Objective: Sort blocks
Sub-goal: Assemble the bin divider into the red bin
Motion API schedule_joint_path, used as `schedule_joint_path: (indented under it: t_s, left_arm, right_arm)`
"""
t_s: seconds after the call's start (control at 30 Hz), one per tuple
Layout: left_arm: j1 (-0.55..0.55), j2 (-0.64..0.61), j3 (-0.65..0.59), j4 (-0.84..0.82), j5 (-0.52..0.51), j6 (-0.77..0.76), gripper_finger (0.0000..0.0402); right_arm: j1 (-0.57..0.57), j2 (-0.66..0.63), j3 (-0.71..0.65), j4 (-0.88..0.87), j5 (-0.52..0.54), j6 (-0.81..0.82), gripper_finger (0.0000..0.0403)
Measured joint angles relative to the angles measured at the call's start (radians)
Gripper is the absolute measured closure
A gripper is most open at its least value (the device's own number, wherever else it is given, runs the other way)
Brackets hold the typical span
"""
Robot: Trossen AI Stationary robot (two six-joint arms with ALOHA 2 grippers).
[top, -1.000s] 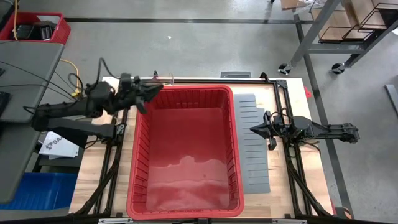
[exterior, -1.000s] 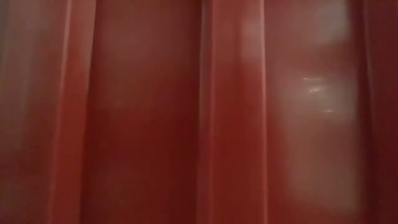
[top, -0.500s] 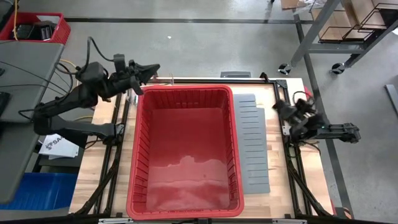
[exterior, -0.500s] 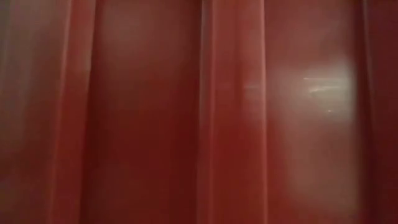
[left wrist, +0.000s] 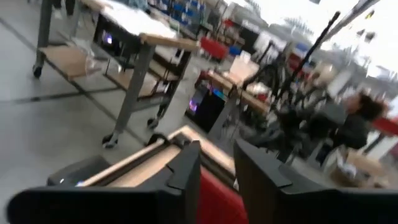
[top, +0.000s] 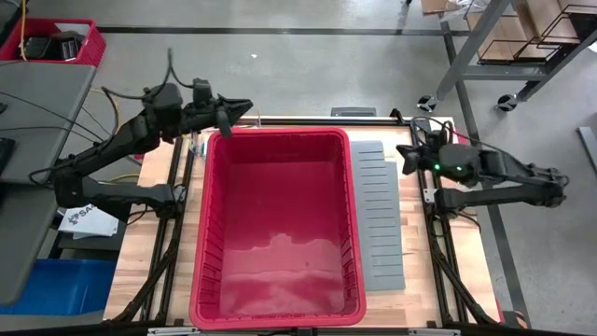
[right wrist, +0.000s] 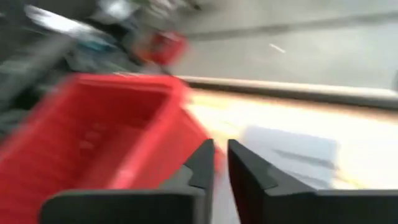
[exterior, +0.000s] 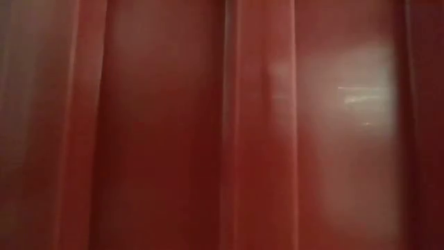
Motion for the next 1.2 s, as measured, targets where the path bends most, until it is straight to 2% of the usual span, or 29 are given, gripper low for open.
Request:
schedule_joint_path:
  t_s: [0.1,0.17,0.27,0.37,0.57,0.8,0.97,1.03,1.2]
  left_arm:
    - [0.019,0.037,0.000,-0.018,0.048,0.043,0.0269]
    - [0.031,0.061,0.000,-0.019,0.066,0.047,0.0251]
    - [0.048,0.085,0.000,-0.017,0.094,0.064,0.0229]
    - [0.067,0.094,0.000,-0.015,0.122,0.074,0.0218]
    - [0.106,0.081,0.000,-0.022,0.212,0.106,0.0216]
    - [0.117,0.067,0.000,-0.034,0.223,0.118,0.0215]
    - [0.116,0.068,0.000,-0.058,0.222,0.126,0.0215]
    - [0.115,0.068,0.000,-0.071,0.219,0.127,0.0215]
    - [0.115,0.069,0.000,-0.077,0.216,0.127,0.0215]
  right_arm:
    - [-0.073,0.067,0.044,-0.153,-0.027,0.106,0.0306]
    - [-0.131,0.116,0.037,-0.186,-0.081,0.152,0.0273]
    - [-0.232,0.192,-0.014,-0.162,-0.195,0.204,0.0232]
    - [-0.351,0.263,-0.075,-0.091,-0.318,0.207,0.0211]
    - [-0.627,0.362,-0.165,0.107,-0.637,0.092,0.0206]
    - [-0.877,0.456,-0.167,0.271,-0.797,-0.032,0.0206]
    - [-0.986,0.565,-0.167,0.376,-0.975,-0.056,0.0206]
    - [-1.006,0.613,-0.167,0.380,-1.007,-0.085,0.0206]
    - [-1.029,0.711,-0.167,0.382,-0.984,-0.127,0.0206]
